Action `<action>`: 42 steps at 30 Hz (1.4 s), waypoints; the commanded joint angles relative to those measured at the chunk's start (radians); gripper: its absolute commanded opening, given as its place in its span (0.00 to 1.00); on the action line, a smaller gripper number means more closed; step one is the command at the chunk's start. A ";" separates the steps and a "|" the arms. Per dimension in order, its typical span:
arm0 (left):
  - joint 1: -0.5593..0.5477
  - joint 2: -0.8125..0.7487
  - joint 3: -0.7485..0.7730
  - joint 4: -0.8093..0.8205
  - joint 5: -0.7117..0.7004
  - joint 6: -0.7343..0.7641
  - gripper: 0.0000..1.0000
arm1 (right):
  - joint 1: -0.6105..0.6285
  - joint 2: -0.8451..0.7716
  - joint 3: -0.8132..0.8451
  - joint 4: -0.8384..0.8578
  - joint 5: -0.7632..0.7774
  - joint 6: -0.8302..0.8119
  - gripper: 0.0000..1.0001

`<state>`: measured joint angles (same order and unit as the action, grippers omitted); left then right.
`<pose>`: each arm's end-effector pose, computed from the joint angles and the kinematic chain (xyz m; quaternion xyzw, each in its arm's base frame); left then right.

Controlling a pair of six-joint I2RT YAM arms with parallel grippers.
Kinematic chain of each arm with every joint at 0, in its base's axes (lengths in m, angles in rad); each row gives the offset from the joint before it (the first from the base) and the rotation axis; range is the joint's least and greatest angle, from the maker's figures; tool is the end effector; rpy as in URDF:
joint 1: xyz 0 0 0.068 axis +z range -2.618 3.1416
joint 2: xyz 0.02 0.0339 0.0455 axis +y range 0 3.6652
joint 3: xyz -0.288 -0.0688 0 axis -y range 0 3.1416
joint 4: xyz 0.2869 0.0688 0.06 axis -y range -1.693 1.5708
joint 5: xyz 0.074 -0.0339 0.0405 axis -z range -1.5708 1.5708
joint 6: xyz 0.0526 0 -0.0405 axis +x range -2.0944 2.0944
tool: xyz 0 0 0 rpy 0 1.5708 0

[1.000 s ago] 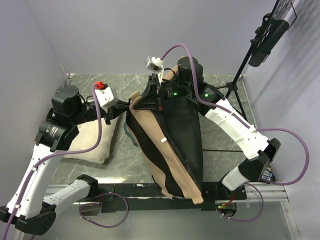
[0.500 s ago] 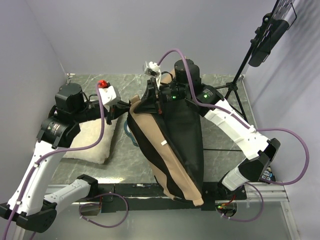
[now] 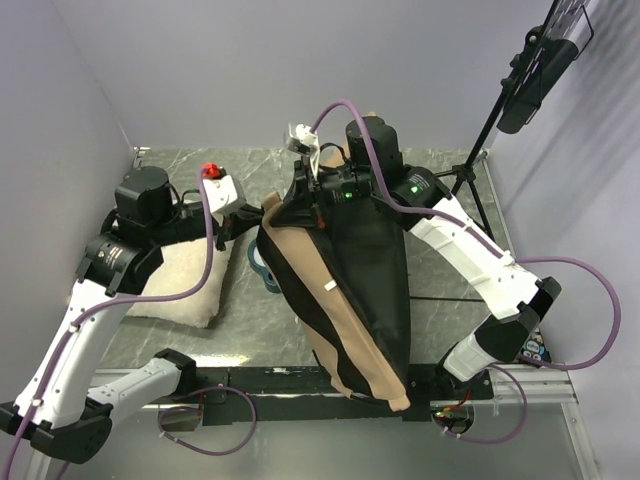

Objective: Set up the pet tent

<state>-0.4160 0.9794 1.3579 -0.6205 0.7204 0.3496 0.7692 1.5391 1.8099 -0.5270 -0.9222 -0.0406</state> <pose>0.1818 -0.1183 0.4872 0.4768 0.6023 -0.2965 0.5675 0.2393 0.2900 0.5091 -0.5291 0.5446 0.5241 0.3858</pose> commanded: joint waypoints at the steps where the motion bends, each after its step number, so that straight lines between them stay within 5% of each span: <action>1: -0.030 0.021 0.032 -0.016 0.034 0.032 0.01 | 0.024 0.027 0.078 -0.050 0.009 -0.056 0.00; 21: -0.046 -0.005 0.018 0.001 0.045 0.049 0.01 | 0.042 0.079 0.100 -0.246 0.088 -0.124 0.00; 25: -0.021 -0.044 -0.089 0.073 -0.013 -0.017 0.13 | 0.021 0.058 0.114 -0.191 0.053 -0.099 0.00; 36: 0.118 -0.051 -0.221 0.238 0.252 -0.073 0.25 | 0.018 0.003 0.068 -0.147 -0.061 -0.088 0.00; 40: 0.118 -0.056 -0.250 0.310 0.272 -0.101 0.22 | 0.019 -0.007 0.057 -0.123 -0.078 -0.067 0.00; 42: 0.118 -0.051 -0.246 0.332 0.278 -0.121 0.13 | 0.019 -0.002 0.061 -0.137 -0.066 -0.071 0.00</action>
<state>-0.3023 0.9276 1.1114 -0.4019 0.9470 0.2668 0.7914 1.5898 1.8660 -0.7002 -0.9363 -0.1238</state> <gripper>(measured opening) 0.194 0.034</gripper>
